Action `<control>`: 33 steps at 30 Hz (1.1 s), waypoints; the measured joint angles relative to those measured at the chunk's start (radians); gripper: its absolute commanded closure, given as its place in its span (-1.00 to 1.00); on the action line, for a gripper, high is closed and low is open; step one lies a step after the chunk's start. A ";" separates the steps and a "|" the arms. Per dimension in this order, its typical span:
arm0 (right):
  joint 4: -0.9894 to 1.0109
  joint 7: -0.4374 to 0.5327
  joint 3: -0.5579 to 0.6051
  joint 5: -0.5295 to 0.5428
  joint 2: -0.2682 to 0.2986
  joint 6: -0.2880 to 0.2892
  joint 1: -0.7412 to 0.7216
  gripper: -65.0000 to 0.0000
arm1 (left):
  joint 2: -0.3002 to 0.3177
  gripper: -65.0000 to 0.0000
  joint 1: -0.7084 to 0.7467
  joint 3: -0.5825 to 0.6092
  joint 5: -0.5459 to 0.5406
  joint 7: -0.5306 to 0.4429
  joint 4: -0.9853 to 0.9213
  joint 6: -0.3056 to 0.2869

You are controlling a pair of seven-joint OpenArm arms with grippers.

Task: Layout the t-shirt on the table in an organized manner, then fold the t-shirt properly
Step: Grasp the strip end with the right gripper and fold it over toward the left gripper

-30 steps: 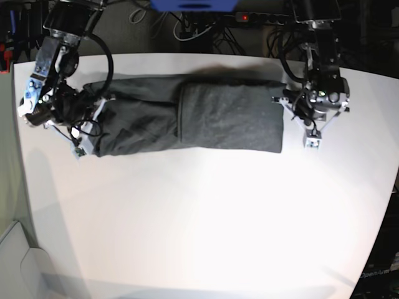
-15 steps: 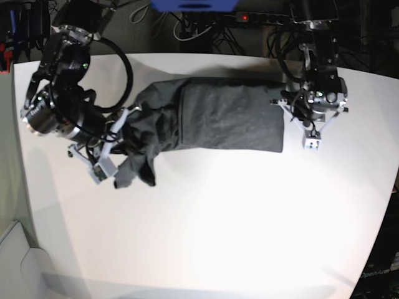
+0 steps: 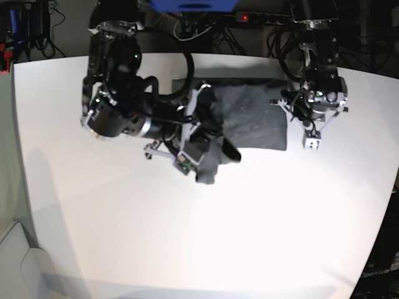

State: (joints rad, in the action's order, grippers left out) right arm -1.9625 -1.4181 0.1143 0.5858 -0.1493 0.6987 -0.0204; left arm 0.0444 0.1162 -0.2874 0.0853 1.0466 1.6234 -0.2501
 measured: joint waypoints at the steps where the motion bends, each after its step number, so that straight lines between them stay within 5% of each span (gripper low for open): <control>1: 0.012 0.002 0.027 -0.001 0.000 0.000 -0.002 1.00 | 0.000 1.00 0.000 -0.001 0.000 0.000 0.000 0.000; 33: 0.497 0.286 0.313 -0.002 0.005 0.000 -0.215 1.00 | 0.000 1.00 0.000 -0.001 0.000 0.000 0.001 0.000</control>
State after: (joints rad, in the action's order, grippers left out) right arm -1.4651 -1.1324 0.4274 0.5842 -0.1444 0.6983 -0.2352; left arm 0.0441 0.1162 -0.2882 0.0849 1.0462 1.6241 -0.2501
